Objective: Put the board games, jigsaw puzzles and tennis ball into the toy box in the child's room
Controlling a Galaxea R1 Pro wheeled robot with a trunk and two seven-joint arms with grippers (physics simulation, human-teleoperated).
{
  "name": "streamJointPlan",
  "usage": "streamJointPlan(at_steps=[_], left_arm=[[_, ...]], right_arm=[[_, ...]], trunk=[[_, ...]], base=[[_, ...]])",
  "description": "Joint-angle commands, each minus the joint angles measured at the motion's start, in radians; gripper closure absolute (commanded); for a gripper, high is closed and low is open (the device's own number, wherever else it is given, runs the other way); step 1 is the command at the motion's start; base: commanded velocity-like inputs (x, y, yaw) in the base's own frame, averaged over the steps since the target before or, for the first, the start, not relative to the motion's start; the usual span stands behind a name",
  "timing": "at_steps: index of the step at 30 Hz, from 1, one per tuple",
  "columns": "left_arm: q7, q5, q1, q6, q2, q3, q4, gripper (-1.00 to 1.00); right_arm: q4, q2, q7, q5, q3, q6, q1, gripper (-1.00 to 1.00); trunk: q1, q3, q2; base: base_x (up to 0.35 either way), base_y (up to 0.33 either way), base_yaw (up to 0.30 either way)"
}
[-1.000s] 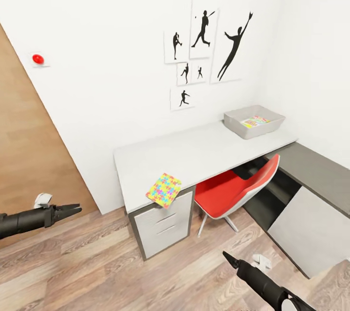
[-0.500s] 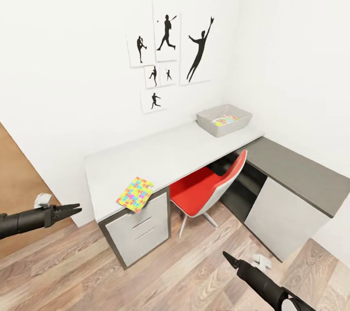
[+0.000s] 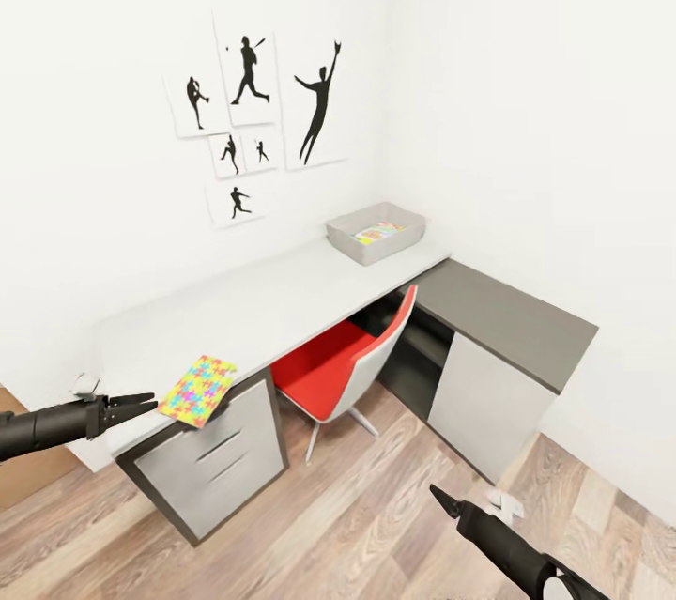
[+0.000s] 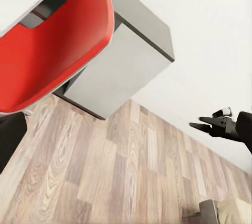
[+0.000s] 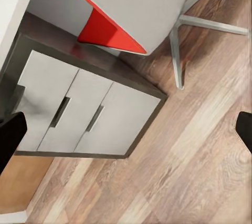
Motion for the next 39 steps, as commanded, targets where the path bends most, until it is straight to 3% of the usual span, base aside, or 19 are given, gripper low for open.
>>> streamJointPlan(at_steps=[1,17,30,39], left_arm=[[-0.003,0.001,0.0,0.011,0.001,0.0,0.0,-1.0],[-0.003,0.001,0.0,0.011,-0.001,0.0,0.0,-1.0],[0.001,0.001,0.0,0.011,-0.003,-0.002,0.0,-1.0],[0.002,0.003,0.0,0.041,-0.013,-0.001,0.001,-1.0]], right_arm=[[0.0,0.0,0.001,-0.011,0.0,0.009,-0.001,-1.0],[-0.001,-0.001,0.001,-0.011,-0.002,0.009,-0.001,-1.0],[0.001,0.008,-0.012,-0.011,-0.003,0.006,-0.001,-1.0],[-0.014,0.015,-0.014,-0.015,0.001,-0.054,-0.001,-1.0]], trunk=[[0.001,-0.001,-0.002],[0.001,0.016,-0.002],[0.001,0.017,-0.002],[0.001,0.017,-0.002]], base=[[0.0,-0.022,-0.24],[0.0,0.079,-0.22],[0.0,0.001,-0.004],[0.0,0.0,0.0]])
